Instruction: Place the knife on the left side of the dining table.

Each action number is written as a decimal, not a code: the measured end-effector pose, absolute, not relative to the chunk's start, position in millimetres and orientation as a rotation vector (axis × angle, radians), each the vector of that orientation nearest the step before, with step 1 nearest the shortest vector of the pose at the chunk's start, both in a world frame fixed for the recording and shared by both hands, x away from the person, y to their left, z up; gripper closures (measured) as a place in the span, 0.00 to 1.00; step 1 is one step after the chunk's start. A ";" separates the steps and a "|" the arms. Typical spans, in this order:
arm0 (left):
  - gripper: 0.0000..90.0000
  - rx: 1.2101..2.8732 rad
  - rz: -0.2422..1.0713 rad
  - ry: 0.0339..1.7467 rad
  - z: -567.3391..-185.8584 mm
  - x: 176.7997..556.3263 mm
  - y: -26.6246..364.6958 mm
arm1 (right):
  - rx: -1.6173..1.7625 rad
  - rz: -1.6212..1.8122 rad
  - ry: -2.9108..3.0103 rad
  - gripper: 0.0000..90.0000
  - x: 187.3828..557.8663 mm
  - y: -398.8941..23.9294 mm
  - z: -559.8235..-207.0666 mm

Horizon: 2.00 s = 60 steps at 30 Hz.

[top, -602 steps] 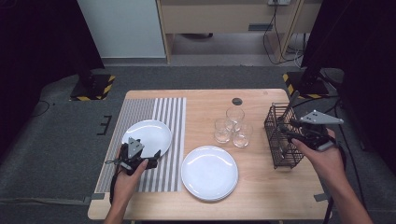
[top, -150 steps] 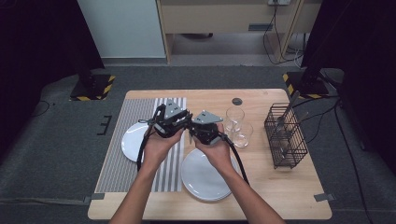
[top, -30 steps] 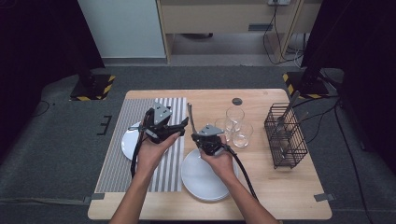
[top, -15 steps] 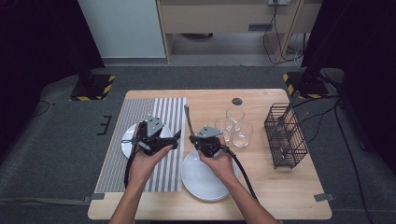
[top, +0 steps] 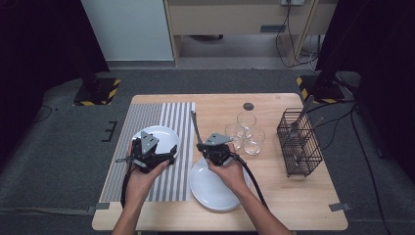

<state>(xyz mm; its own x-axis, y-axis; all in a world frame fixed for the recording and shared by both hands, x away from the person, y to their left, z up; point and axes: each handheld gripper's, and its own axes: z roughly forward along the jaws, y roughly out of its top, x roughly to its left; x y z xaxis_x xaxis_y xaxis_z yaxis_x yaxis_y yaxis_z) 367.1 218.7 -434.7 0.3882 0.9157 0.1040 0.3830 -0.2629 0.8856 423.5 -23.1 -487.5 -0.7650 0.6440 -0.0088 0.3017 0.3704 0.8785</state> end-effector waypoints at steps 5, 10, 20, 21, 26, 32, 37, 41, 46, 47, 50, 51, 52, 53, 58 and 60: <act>0.05 1.817 0.813 1.157 -441.9 360.8 229.0 | 0.806 1.350 2.300 0.99 420.5 -17.8 -485.5; 0.05 1.811 0.805 1.204 -453.2 351.4 244.4 | 0.777 1.346 2.323 0.99 414.8 -8.7 -483.9; 0.05 1.801 0.816 1.232 -458.5 340.3 259.4 | 0.750 1.364 2.332 0.99 408.1 -0.9 -480.6; 0.05 1.802 0.816 1.241 -460.0 338.2 262.4 | 0.743 1.364 2.337 0.99 407.0 0.1 -479.9; 0.05 1.795 0.818 1.250 -464.2 333.6 267.3 | 0.733 1.374 2.347 0.99 404.0 1.8 -479.1; 0.04 1.786 0.832 1.264 -468.4 326.8 272.8 | 0.704 1.375 2.371 0.99 399.1 8.4 -479.0; 0.04 1.782 0.840 1.268 -469.9 321.8 275.4 | 0.689 1.375 2.384 0.99 395.3 13.0 -480.4; 0.04 1.780 0.851 1.274 -472.4 315.0 278.4 | 0.665 1.379 2.397 0.99 391.4 18.2 -480.4; 0.04 1.776 0.859 1.286 -473.9 308.4 282.7 | 0.644 1.379 2.417 0.99 386.8 22.4 -482.1; 0.04 1.777 0.861 1.288 -474.4 307.1 283.2 | 0.638 1.378 2.423 0.99 385.7 23.1 -482.5; 0.04 1.796 0.868 1.289 -476.8 303.4 283.8 | 0.620 1.377 2.443 0.99 381.8 25.2 -484.1; 0.04 1.802 0.873 1.293 -477.7 302.3 283.9 | 0.612 1.377 2.449 0.99 380.5 25.9 -484.8; 0.04 1.804 0.873 1.294 -478.6 301.4 284.0 | 0.606 1.371 2.454 0.99 379.1 26.4 -485.6; 0.04 1.803 0.872 1.296 -479.2 300.5 284.0 | 0.601 1.369 2.459 0.99 377.9 27.0 -486.7; 0.04 1.812 0.873 1.295 -480.6 295.6 283.1 | 0.589 1.367 2.481 0.99 373.4 29.1 -493.0; 0.04 1.805 0.876 1.298 -481.0 292.9 283.4 | 0.586 1.364 2.491 0.99 371.6 30.0 -494.7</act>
<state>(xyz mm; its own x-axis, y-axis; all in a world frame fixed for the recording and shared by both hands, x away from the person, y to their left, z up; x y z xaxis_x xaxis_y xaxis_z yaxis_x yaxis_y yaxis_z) 292.9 283.4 -481.0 0.2568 0.9604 0.1084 0.4596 -0.2200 0.8604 371.6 30.0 -494.7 -0.8906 0.4545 -0.0181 0.2295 0.4834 0.8448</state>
